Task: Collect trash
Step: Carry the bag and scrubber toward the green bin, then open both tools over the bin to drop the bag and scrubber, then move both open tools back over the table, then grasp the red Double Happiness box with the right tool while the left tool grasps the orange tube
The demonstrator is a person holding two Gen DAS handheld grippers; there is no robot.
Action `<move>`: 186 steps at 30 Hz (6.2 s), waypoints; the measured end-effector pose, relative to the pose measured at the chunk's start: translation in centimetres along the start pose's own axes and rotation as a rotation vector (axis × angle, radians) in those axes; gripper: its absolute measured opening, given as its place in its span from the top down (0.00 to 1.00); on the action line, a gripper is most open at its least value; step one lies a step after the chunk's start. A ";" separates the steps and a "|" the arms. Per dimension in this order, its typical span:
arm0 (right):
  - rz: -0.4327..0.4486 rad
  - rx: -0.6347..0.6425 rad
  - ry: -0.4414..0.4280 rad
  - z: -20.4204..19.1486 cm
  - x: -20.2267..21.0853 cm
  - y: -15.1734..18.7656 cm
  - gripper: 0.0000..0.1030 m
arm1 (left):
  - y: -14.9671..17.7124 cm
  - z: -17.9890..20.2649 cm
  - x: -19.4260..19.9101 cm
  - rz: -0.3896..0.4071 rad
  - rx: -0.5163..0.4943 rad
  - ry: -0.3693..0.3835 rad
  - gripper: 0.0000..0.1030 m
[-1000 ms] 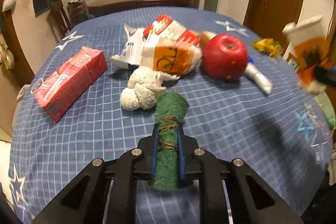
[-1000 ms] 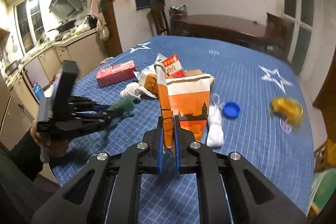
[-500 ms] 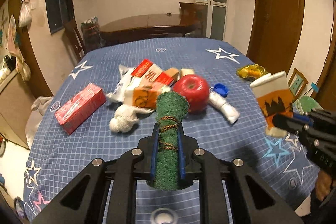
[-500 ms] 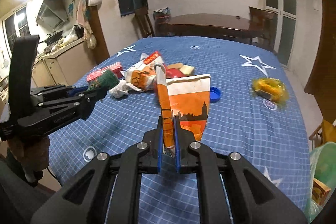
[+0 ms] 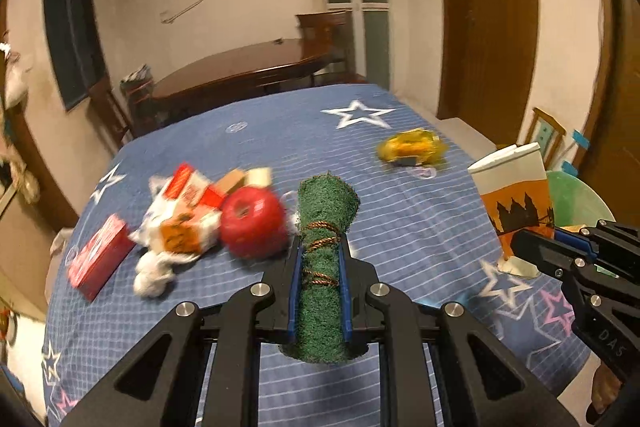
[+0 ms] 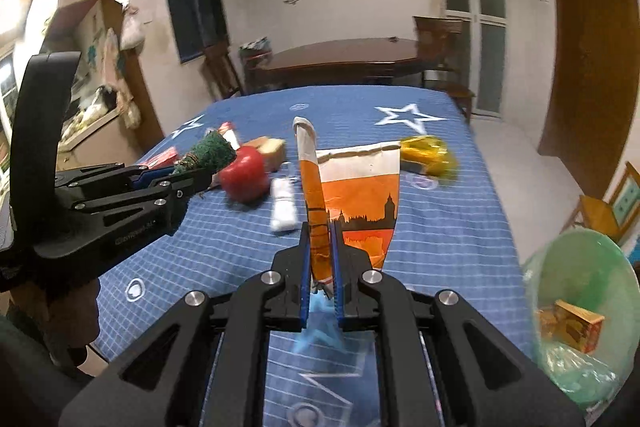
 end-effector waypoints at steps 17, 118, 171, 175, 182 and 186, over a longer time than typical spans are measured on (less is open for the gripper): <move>0.142 -0.131 0.263 13.9 7.4 -2.0 0.92 | -8.0 14.6 -0.8 0.095 -0.209 0.111 0.84; -0.165 0.086 -0.132 -4.5 -12.9 -10.4 0.75 | 4.7 -8.4 -3.2 -0.014 0.242 0.034 0.38; -0.462 0.528 -0.302 -9.2 -6.3 10.8 0.06 | 18.1 -15.9 2.0 -0.091 0.332 0.104 0.33; -0.477 0.437 -0.209 -8.5 -8.4 11.7 0.06 | 16.9 -13.0 2.5 -0.073 0.260 0.212 0.33; -0.404 0.289 -0.227 -6.0 -6.1 10.3 0.17 | 14.9 -8.2 3.2 -0.038 0.015 0.344 0.33; -0.343 0.160 -0.213 -3.3 -4.2 9.3 0.17 | 14.6 -5.5 1.7 -0.071 -0.060 0.405 0.39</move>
Point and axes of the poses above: each gripper's, at about its wrist camera, not at the fingertips, and x roughly against the way its jaws point, z to its right, y to its underside, the point moved 9 cm from there along -x, roughly the way its jaws point, and after that the axes turned 8 degrees about -x, right-handed, at the moved point
